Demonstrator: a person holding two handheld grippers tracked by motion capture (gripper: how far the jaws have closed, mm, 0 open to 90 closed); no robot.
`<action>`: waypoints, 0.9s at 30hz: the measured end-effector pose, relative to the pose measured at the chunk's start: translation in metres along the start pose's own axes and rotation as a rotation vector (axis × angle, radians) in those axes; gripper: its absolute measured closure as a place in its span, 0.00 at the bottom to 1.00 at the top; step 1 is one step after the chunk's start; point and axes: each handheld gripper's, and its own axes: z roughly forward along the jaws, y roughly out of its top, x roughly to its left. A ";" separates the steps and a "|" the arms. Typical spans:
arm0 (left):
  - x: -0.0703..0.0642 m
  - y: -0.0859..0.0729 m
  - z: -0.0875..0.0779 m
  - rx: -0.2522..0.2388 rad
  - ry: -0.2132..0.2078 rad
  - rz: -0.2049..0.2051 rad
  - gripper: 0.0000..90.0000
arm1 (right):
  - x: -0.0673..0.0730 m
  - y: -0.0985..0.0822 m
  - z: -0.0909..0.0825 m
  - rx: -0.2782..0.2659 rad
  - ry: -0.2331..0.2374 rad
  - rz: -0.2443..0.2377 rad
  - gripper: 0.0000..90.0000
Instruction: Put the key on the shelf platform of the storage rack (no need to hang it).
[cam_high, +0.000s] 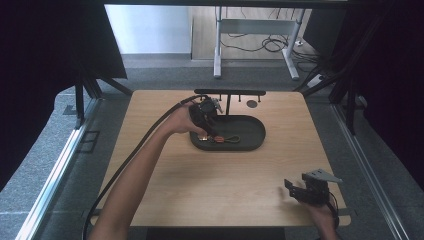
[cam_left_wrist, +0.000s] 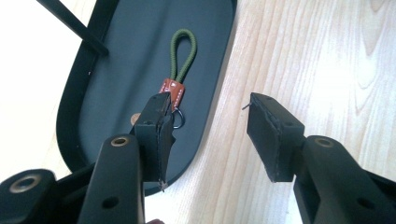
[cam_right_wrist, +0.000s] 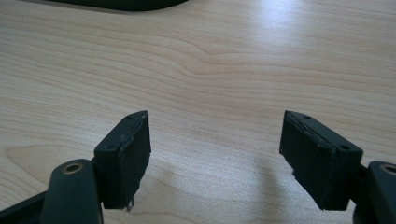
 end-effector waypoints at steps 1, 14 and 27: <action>-0.001 -0.001 -0.002 0.000 0.002 0.001 0.56 | 0.000 0.000 0.000 0.000 0.000 0.000 0.28; -0.031 -0.030 -0.031 -0.049 0.015 0.018 0.53 | 0.003 0.003 0.001 0.000 0.007 -0.010 0.28; -0.057 -0.074 -0.047 -0.096 0.007 -0.005 0.52 | 0.005 0.003 0.001 -0.001 0.007 -0.019 0.28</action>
